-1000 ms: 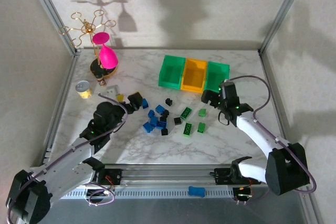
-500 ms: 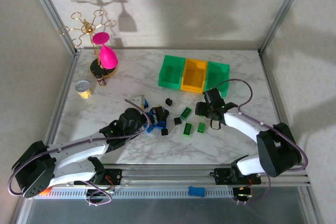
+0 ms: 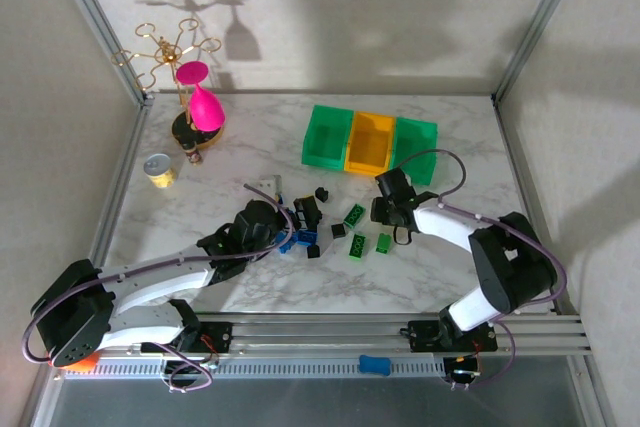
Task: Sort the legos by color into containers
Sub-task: Pick up the lego from the center of the table.
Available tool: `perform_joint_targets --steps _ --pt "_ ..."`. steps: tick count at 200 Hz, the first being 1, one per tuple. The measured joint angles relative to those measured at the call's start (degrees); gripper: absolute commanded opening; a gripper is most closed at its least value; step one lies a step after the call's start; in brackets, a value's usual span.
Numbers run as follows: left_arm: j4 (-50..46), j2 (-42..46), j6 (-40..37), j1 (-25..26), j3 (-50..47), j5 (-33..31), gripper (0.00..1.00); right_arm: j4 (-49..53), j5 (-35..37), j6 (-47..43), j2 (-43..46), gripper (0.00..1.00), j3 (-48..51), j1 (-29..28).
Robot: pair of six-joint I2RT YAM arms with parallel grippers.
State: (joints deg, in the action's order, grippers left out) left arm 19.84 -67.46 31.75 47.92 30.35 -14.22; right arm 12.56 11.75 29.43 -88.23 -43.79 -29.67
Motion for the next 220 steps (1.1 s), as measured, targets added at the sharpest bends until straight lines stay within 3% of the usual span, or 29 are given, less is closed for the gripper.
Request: perform_joint_targets --steps 114,181,220 --pt "0.00 0.02 0.02 0.00 0.00 -0.66 1.00 -1.25 2.01 -0.07 -2.73 0.27 -1.27 -1.77" --pt "-0.28 1.97 0.00 0.00 0.28 -1.62 1.00 -0.83 1.73 -0.26 1.27 0.26 -1.84 -1.77" --pt "-0.85 3.26 -0.04 -0.66 1.57 -2.36 1.00 -0.17 1.03 -0.98 1.66 0.26 -7.78 -1.77"
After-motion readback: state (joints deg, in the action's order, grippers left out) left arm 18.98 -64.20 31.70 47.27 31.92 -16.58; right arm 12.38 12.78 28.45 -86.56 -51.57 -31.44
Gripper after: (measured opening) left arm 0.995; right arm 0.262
